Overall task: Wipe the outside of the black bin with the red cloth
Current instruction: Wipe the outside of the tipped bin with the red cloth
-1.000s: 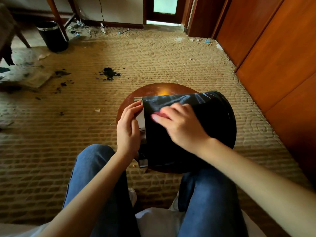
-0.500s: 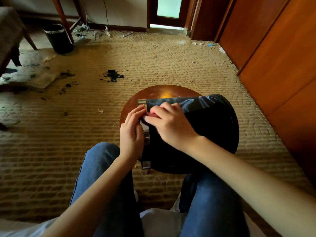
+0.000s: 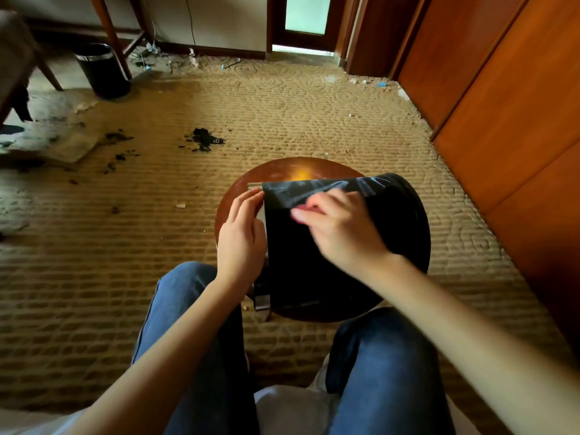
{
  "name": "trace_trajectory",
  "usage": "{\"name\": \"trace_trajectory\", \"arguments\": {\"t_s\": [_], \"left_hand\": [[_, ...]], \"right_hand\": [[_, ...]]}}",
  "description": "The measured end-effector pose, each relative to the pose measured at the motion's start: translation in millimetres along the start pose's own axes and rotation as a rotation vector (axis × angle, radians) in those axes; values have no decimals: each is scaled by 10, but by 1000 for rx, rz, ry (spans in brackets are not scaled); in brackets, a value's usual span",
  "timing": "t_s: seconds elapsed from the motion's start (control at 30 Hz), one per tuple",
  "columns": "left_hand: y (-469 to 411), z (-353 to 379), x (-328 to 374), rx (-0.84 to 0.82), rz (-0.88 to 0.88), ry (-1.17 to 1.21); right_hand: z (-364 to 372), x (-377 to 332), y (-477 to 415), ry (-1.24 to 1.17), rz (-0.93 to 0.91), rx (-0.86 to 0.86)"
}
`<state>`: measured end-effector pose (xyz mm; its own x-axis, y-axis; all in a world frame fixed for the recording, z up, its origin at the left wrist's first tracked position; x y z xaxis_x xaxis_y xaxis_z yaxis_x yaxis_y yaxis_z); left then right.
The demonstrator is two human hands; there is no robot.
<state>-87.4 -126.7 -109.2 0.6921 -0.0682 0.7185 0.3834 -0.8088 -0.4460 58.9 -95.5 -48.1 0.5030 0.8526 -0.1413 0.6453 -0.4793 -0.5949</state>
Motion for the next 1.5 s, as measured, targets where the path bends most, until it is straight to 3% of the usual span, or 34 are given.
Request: {"name": "trace_trajectory", "arguments": {"t_s": [0.13,0.23,0.37,0.43,0.5,0.6,0.73,0.83,0.93,1.0,1.13,1.27,1.4,1.5], "left_hand": [[-16,-44,-1,-17,34,-44],[-76,-44,-11,-56,35,-91],[-103,3,-35,-98,-41,-59],[-73,-1,-15,-86,-40,-43],[-48,-22,21,-69,-36,-40],[-53,-52,58,-50,-21,-67],[-55,-41,4,-74,-3,-106],[-28,-26,-60,-113,-23,-82],[-25,-57,-30,-102,-16,-77],[-14,-75,-6,-76,-18,-83],[0,-46,14,-75,-67,-94],[-40,-25,-8,-141,-81,-222],[-86,-36,-27,-154,-70,-216],[-70,-35,-9,-127,-87,-141]], "right_hand": [[227,-320,-217,-40,-18,-69],[-65,125,79,-44,54,-51],[-659,1031,557,86,311,-72],[-746,1135,636,123,407,-55],[-587,886,530,90,409,-11],[-129,112,153,-42,242,31],[133,-374,11,-41,166,-47],[-262,259,320,30,321,4],[-730,997,664,191,619,-6],[-767,1018,710,220,694,13],[-270,220,423,176,481,73],[155,-528,76,86,287,2],[-202,178,261,105,383,2],[-687,973,571,245,654,-15]]}}
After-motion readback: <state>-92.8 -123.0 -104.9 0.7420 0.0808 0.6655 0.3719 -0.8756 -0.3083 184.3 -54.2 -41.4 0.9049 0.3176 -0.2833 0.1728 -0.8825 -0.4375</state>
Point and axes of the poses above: each hand's wrist, its own y-axis away from the middle knuckle, its own z-axis out of the palm, x = y × z, the point moved 6 cm from there along -y, towards the middle knuckle, and after that the axes turned 8 degrees about -y, right-handed, at the moved point
